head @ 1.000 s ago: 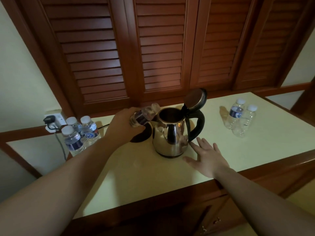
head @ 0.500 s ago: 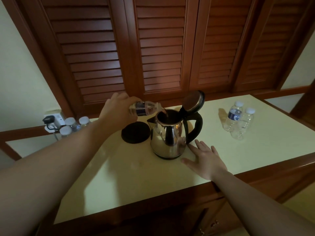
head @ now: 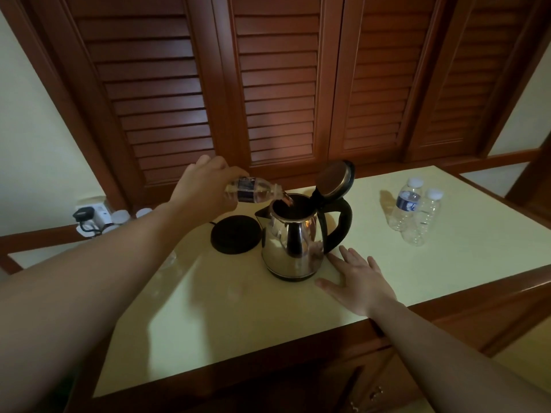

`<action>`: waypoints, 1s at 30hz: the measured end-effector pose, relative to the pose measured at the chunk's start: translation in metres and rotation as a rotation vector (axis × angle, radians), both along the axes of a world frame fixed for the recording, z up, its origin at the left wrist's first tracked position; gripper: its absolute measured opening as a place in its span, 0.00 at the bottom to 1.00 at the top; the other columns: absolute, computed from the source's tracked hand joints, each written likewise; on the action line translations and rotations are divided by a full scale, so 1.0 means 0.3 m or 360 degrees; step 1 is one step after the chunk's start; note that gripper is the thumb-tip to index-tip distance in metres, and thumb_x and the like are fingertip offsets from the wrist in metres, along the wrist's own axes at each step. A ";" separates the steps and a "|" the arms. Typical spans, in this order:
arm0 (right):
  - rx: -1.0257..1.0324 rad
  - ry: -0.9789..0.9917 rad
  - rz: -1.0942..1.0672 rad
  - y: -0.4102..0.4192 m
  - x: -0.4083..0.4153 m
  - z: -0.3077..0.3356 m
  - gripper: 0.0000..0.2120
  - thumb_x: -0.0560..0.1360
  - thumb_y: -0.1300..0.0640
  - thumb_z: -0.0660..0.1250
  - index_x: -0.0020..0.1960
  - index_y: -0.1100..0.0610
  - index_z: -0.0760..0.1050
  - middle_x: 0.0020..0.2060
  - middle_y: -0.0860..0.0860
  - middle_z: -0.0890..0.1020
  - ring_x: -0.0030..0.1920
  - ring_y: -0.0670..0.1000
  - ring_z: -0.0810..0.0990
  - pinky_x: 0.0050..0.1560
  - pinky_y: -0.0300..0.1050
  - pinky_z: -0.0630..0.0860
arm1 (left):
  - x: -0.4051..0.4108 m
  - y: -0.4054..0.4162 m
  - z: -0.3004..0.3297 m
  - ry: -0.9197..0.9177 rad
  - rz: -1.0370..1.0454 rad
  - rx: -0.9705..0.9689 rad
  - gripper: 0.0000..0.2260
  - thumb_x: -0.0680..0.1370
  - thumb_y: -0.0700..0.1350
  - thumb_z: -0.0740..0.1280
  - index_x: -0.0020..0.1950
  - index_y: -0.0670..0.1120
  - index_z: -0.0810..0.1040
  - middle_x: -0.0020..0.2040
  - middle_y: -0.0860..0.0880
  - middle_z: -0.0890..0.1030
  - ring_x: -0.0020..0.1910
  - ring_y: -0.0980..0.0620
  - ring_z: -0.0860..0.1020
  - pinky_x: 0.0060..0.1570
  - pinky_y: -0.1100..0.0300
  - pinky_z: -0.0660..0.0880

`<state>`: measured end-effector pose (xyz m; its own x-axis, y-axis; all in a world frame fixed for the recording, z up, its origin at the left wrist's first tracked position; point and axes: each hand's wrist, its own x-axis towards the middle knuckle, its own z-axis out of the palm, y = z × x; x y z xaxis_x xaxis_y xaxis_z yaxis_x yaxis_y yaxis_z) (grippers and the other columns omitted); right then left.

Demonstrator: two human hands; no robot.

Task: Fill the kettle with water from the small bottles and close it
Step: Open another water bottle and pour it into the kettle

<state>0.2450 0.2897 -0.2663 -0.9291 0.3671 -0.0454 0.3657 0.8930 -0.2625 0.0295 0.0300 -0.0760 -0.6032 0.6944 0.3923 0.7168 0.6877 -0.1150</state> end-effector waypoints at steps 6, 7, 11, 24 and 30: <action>-0.0010 -0.0001 -0.0003 -0.002 0.003 0.005 0.44 0.73 0.20 0.47 0.84 0.39 0.49 0.85 0.47 0.50 0.84 0.48 0.44 0.83 0.57 0.42 | -0.008 0.011 0.026 0.0019 -0.0007 -0.0031 0.26 0.75 0.54 0.72 0.73 0.60 0.72 0.58 0.50 0.75 0.59 0.45 0.70 0.58 0.50 0.71; -0.0008 0.0001 -0.0004 -0.001 0.004 0.004 0.44 0.73 0.20 0.47 0.84 0.39 0.49 0.85 0.47 0.50 0.84 0.48 0.44 0.83 0.57 0.42 | -0.010 0.012 0.028 0.0026 -0.0009 -0.0034 0.27 0.75 0.54 0.72 0.73 0.60 0.72 0.58 0.50 0.75 0.59 0.45 0.70 0.57 0.50 0.71; 0.0010 0.0001 -0.0009 0.000 0.002 0.000 0.44 0.73 0.20 0.47 0.84 0.39 0.50 0.85 0.47 0.50 0.84 0.48 0.44 0.83 0.57 0.42 | -0.012 0.013 0.034 0.0057 -0.0021 -0.0048 0.28 0.74 0.55 0.74 0.73 0.60 0.72 0.58 0.50 0.75 0.58 0.45 0.70 0.57 0.49 0.72; 0.0009 0.0008 -0.0002 0.001 0.005 0.000 0.43 0.74 0.20 0.48 0.84 0.39 0.50 0.85 0.47 0.50 0.84 0.48 0.43 0.83 0.57 0.41 | -0.002 0.020 0.077 0.0177 -0.0148 -0.0054 0.27 0.74 0.53 0.75 0.73 0.58 0.75 0.56 0.49 0.76 0.54 0.46 0.70 0.52 0.52 0.69; 0.0013 -0.0001 -0.0004 -0.002 0.004 0.002 0.43 0.74 0.20 0.48 0.84 0.39 0.50 0.85 0.47 0.49 0.84 0.48 0.43 0.83 0.57 0.41 | -0.007 0.035 0.101 0.0253 -0.0173 -0.0080 0.25 0.75 0.50 0.73 0.72 0.59 0.75 0.56 0.50 0.76 0.54 0.46 0.71 0.51 0.52 0.70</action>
